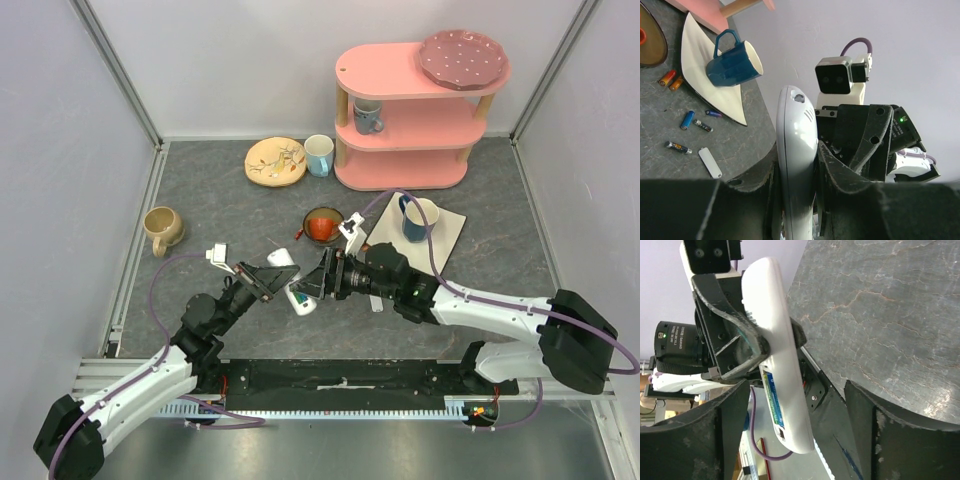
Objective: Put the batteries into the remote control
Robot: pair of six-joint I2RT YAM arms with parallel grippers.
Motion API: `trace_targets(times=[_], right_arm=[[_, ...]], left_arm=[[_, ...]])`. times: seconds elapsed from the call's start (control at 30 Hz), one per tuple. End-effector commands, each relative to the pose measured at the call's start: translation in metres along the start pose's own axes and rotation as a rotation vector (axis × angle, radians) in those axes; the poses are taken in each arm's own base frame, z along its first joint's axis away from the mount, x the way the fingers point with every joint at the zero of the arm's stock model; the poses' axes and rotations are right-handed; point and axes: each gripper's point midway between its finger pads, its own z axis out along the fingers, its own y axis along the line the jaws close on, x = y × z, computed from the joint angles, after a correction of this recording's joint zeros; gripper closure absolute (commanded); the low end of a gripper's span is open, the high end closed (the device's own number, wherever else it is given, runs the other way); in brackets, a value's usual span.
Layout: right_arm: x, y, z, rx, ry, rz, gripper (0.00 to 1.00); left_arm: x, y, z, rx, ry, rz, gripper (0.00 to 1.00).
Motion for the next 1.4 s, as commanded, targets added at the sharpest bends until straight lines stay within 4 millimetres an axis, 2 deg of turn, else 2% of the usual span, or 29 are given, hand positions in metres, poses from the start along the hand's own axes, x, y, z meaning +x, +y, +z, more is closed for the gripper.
trace_targets(times=[0.0,0.2,0.4,0.57,0.63,0.7,0.73,0.77,0.83,0.9,1.0,1.23,1.37], right_arm=[[0.002,0.021,0.002,-0.078,0.053,-0.096,0.2],[0.009,0.025,0.005,-0.113,0.1,-0.139,0.35],[0.007,0.026,0.004,-0.142,0.096,-0.152,0.52],[0.009,0.023,0.003,-0.148,0.101,-0.14,0.66],[0.008,0.023,0.002,-0.149,0.097,-0.139,0.63],[0.006,0.023,0.001,-0.146,0.09,-0.129,0.55],[0.005,0.023,0.0,-0.148,0.089,-0.124,0.47],[0.002,0.024,-0.002,-0.151,0.078,-0.114,0.43],[0.0,0.026,-0.005,-0.17,0.068,-0.098,0.37],[-0.004,0.028,-0.009,-0.195,0.049,-0.073,0.36],[-0.004,0.027,-0.012,-0.208,0.047,-0.069,0.37],[0.002,0.024,-0.012,-0.225,0.072,-0.071,0.52],[0.005,0.02,-0.01,-0.216,0.085,-0.071,0.57]], left_arm=[[-0.006,-0.029,0.004,0.083,0.001,0.005,0.98],[-0.001,-0.035,0.004,0.112,0.03,-0.009,0.98],[0.002,-0.041,0.002,0.147,0.049,-0.015,0.98],[0.005,-0.04,0.001,0.152,0.063,-0.024,0.98],[0.005,-0.041,0.001,0.156,0.063,-0.024,0.98],[0.005,-0.041,0.001,0.158,0.063,-0.021,0.98],[0.005,-0.041,0.001,0.157,0.063,-0.023,0.98],[0.005,-0.041,0.001,0.159,0.062,-0.023,0.98],[0.005,-0.042,0.0,0.161,0.063,-0.022,0.98],[0.005,-0.043,0.0,0.166,0.061,-0.022,0.98],[0.005,-0.044,-0.001,0.172,0.061,-0.021,0.98],[0.004,-0.048,-0.001,0.184,0.06,-0.024,0.98],[0.003,-0.052,0.0,0.196,0.061,-0.024,0.98]])
